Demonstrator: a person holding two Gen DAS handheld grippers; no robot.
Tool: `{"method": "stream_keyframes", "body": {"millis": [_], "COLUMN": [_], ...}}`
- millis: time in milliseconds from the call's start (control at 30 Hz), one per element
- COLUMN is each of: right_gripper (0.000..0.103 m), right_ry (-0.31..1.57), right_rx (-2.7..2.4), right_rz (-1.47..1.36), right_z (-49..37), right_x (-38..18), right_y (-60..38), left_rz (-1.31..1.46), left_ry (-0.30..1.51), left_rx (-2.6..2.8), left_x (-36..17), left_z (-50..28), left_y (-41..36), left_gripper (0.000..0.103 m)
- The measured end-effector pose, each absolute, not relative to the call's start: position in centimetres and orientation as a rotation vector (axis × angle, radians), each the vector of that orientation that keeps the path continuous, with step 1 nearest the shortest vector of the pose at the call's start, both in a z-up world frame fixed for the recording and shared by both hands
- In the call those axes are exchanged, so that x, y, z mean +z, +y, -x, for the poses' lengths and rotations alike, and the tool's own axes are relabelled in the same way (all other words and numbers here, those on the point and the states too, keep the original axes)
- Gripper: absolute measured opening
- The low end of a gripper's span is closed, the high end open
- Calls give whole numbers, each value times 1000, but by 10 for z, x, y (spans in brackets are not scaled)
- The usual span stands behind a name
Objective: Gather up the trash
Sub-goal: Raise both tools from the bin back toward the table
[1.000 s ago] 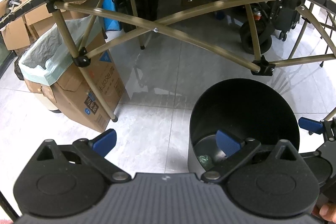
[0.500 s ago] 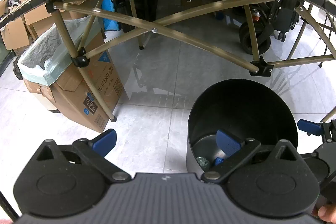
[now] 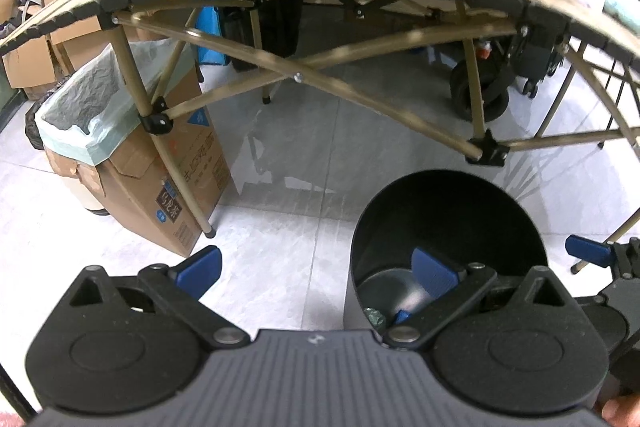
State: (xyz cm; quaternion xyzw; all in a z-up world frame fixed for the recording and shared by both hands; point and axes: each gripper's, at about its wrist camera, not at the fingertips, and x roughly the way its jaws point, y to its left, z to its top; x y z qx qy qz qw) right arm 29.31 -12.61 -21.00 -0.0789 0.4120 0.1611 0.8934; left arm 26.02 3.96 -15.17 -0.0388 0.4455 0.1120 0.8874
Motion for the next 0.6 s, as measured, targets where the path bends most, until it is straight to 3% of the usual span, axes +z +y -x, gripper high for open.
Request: {"method": "stream_keyframes", "body": {"millis": [600], "right_gripper": [103], "right_ry": [730], "right_rx": [369], "right_rz": [134], "right_z": [-258], "right_x": [-152], "right_y": [-137], "left_rz": [123], "left_ry": [815], "left_rx": [212], "left_x": [-114], "left_z": [-240], "left_y": [47], "left_gripper": [103]}}
